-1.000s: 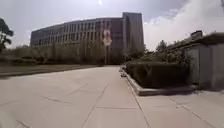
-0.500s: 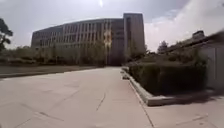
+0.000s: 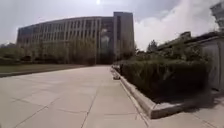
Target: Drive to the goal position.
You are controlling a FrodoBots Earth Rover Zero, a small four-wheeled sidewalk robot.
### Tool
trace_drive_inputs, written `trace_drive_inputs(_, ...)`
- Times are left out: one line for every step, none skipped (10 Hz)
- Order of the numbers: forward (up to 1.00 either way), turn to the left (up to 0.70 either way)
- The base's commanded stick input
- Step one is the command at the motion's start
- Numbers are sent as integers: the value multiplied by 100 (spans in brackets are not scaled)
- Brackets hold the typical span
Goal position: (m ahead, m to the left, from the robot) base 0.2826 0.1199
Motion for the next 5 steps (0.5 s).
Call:
trace_drive_inputs(100,0)
trace_drive_inputs(100,0)
trace_drive_inputs(100,0)
trace_drive_inputs(100,0)
trace_drive_inputs(100,0)
